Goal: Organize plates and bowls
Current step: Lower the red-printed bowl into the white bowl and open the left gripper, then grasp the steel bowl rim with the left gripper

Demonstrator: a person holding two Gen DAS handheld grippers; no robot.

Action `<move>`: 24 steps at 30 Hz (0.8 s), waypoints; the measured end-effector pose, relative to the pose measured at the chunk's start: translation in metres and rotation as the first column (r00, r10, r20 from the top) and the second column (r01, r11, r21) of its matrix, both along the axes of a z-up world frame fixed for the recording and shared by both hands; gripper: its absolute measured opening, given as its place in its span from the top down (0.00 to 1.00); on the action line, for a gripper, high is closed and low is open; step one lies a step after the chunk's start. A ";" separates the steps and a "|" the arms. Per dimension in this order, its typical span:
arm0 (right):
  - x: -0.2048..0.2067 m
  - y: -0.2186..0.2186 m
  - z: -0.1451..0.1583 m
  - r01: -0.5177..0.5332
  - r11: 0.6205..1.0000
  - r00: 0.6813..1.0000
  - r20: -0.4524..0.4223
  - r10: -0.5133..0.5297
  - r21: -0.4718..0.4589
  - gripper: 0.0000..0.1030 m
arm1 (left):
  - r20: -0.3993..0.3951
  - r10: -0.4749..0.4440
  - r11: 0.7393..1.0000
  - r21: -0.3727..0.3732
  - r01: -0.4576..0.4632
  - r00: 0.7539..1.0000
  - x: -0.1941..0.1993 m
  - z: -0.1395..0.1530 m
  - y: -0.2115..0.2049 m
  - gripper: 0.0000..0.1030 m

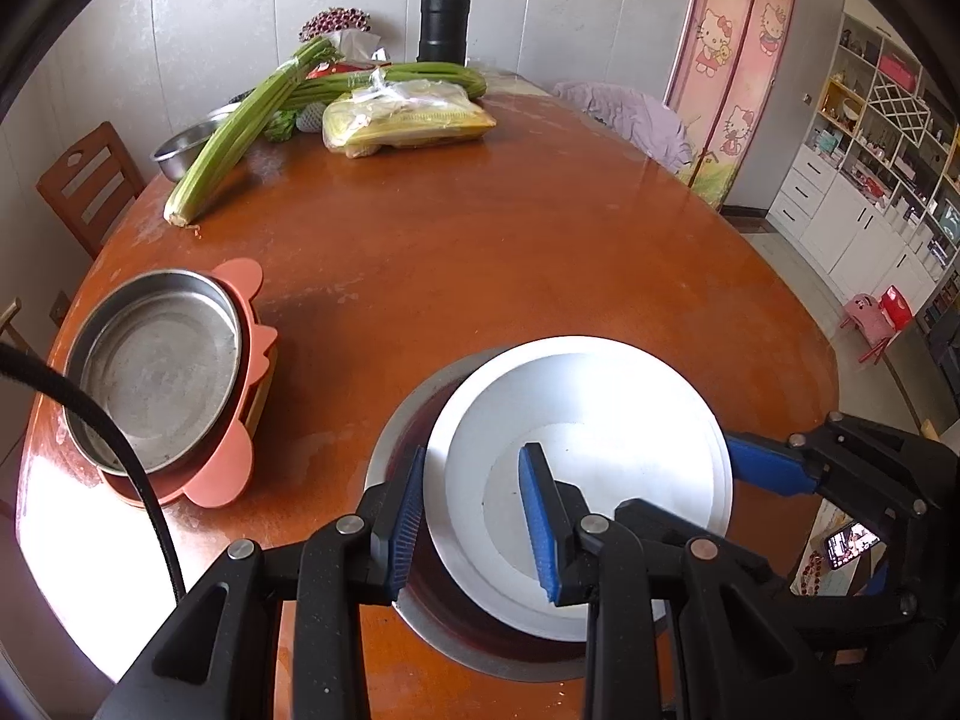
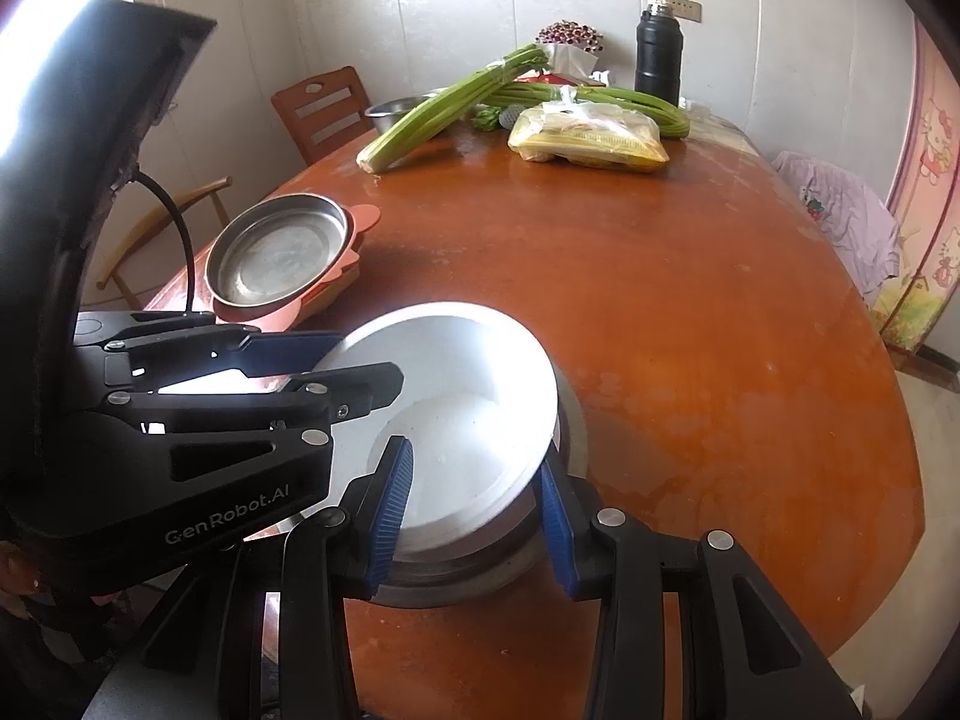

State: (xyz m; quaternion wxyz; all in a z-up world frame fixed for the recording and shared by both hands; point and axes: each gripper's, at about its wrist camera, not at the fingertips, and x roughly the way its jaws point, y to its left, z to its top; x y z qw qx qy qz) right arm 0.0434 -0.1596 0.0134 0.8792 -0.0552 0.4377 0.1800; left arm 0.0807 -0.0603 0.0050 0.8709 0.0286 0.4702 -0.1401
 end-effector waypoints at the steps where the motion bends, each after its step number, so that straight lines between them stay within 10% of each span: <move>1: 0.000 0.000 0.000 0.000 1.000 1.000 -0.001 0.000 -0.002 0.58 | -0.005 0.001 1.000 -0.001 -0.001 1.000 0.001 -0.001 0.001 0.70; 24: 0.010 -0.015 0.015 0.050 0.998 0.998 0.042 -0.051 0.027 0.58 | 0.032 0.029 0.999 0.029 -0.030 0.999 0.002 0.006 0.017 0.64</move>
